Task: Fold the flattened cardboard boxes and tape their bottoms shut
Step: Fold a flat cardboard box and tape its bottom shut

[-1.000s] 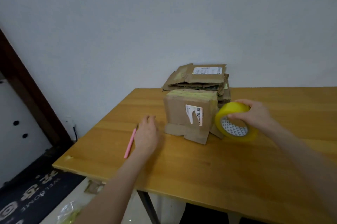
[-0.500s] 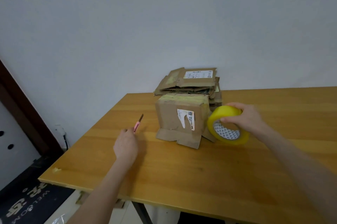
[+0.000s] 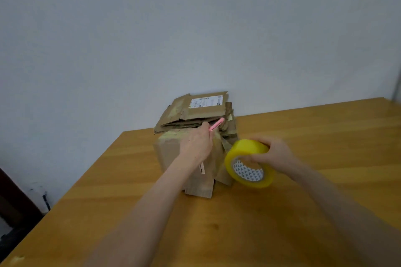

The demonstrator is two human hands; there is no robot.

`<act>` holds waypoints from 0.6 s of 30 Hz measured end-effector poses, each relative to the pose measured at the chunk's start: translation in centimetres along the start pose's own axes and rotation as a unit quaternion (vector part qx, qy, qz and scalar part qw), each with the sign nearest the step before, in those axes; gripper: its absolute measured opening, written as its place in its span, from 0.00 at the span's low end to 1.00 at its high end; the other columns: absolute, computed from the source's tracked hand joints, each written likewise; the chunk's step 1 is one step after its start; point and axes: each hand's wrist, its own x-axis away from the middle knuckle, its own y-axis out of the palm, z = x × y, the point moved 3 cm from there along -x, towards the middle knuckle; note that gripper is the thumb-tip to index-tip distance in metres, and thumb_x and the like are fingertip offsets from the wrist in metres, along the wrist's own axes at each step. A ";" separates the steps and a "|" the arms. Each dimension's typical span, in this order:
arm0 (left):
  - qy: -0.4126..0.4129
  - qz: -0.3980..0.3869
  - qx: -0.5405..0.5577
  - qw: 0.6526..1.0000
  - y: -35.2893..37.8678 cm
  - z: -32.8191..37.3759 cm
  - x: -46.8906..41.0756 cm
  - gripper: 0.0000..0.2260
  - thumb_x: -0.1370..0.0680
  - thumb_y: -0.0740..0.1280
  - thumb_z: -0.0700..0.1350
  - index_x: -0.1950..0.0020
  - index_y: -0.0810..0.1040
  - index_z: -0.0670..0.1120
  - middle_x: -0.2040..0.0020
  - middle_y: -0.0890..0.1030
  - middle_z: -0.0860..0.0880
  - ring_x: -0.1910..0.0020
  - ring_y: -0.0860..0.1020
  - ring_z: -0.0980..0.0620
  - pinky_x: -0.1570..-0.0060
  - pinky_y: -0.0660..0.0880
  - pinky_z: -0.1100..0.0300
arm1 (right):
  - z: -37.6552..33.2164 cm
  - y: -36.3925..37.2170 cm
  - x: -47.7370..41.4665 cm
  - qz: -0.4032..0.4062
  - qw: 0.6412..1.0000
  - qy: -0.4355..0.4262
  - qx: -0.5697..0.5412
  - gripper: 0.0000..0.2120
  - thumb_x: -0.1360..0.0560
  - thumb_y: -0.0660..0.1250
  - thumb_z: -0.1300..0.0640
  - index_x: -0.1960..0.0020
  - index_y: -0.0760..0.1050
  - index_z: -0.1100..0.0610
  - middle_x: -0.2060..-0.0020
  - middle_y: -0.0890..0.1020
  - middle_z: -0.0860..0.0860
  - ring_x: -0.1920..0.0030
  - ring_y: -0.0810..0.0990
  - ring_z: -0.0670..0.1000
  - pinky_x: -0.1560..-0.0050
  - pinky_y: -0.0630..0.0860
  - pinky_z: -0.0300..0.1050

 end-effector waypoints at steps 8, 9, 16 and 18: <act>0.031 -0.008 0.005 0.999 2.3 -1.7 2.1 0.11 0.17 0.55 0.49 0.40 0.72 0.46 0.63 0.77 0.49 0.70 0.73 0.52 0.70 0.73 0.60 | 1.1 -2.1 -0.1 -0.015 0.999 0.000 0.036 0.27 0.33 0.76 0.54 0.36 0.72 0.49 0.47 0.76 0.48 0.50 0.75 0.48 0.64 0.70 0.31; 0.031 -0.005 0.015 0.999 2.3 -1.8 2.0 0.12 0.17 0.55 0.49 0.40 0.72 0.46 0.63 0.77 0.49 0.70 0.73 0.52 0.70 0.73 0.59 | 1.2 -2.0 -0.1 -0.015 0.999 0.000 0.033 0.28 0.33 0.76 0.54 0.36 0.72 0.50 0.47 0.76 0.49 0.49 0.75 0.49 0.63 0.72 0.33; 0.021 0.062 0.181 0.981 1.2 -1.6 2.1 0.13 0.20 0.62 0.42 0.36 0.76 0.46 0.65 0.75 0.53 0.70 0.70 0.59 0.72 0.67 0.69 | 1.7 -1.9 -0.2 -0.034 0.999 -0.001 -0.013 0.29 0.33 0.76 0.55 0.35 0.71 0.48 0.46 0.77 0.50 0.52 0.77 0.45 0.62 0.76 0.36; 0.058 0.083 0.171 0.980 0.9 -1.3 2.4 0.14 0.19 0.60 0.44 0.34 0.75 0.46 0.63 0.76 0.53 0.65 0.72 0.56 0.67 0.69 0.65 | 1.6 -1.8 -0.2 -0.037 0.999 -0.007 -0.016 0.29 0.34 0.77 0.55 0.36 0.71 0.47 0.46 0.77 0.50 0.53 0.76 0.43 0.63 0.76 0.35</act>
